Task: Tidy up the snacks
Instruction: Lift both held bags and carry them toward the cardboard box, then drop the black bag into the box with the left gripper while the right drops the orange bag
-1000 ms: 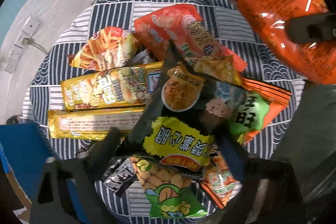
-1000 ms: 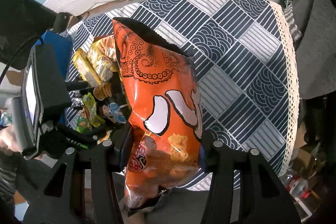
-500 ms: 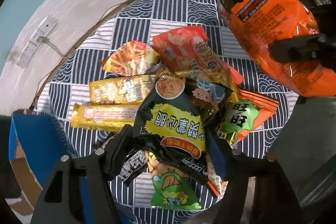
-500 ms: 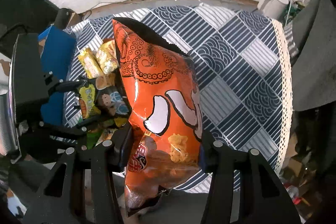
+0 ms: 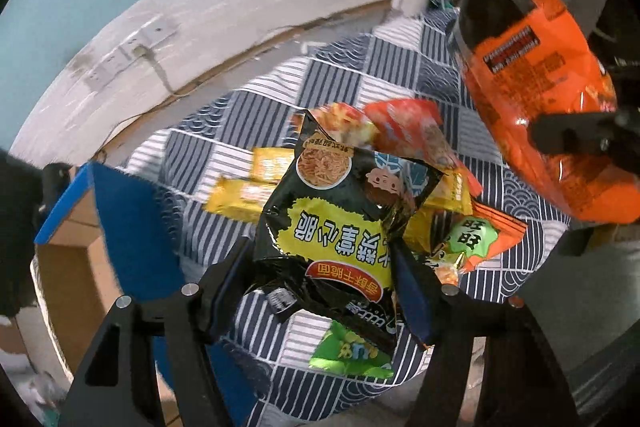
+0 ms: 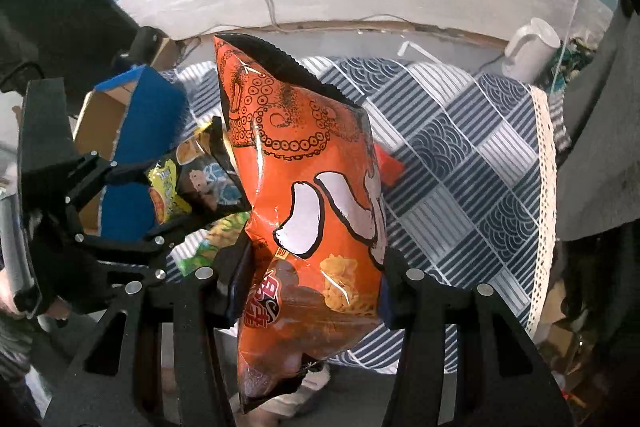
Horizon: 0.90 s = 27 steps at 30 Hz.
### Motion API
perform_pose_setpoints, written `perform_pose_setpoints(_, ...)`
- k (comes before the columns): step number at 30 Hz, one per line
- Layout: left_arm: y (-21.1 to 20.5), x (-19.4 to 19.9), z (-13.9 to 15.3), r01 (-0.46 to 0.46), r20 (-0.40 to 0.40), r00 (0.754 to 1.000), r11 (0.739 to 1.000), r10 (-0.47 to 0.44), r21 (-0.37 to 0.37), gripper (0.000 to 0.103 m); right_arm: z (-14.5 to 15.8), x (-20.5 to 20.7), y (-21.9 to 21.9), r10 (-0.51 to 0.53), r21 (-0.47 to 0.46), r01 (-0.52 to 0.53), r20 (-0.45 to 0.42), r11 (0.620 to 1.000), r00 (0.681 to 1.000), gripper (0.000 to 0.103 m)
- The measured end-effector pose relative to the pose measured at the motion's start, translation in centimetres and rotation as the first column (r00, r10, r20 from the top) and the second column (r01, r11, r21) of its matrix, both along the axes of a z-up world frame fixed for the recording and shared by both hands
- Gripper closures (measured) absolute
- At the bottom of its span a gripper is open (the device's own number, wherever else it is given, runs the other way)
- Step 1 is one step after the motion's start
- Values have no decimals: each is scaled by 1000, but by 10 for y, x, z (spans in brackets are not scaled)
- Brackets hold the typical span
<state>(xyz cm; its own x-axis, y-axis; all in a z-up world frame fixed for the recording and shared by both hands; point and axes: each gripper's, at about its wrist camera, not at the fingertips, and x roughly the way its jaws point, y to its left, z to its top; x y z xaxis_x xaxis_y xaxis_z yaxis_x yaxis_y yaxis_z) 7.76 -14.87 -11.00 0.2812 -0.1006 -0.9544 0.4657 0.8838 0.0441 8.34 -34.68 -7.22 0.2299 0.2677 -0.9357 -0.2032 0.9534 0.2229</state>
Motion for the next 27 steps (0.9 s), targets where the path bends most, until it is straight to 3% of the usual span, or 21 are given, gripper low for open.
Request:
perform_pose_setpoints(11,60,-11,43,-118,46,992,991,121,-60,33,28,1,51,78,11,-79,54,997,995,53)
perform_pose_setpoints(18,113,-17,63,-216,80,971,971,224,-101,33,34,5,98,148,38,-150,57,988,987,53)
perform_pose_setpoints(27,178,-21,57,-336,80,935,935,345,-111,33,30,14,168,244,55,-246,31,968,969,53)
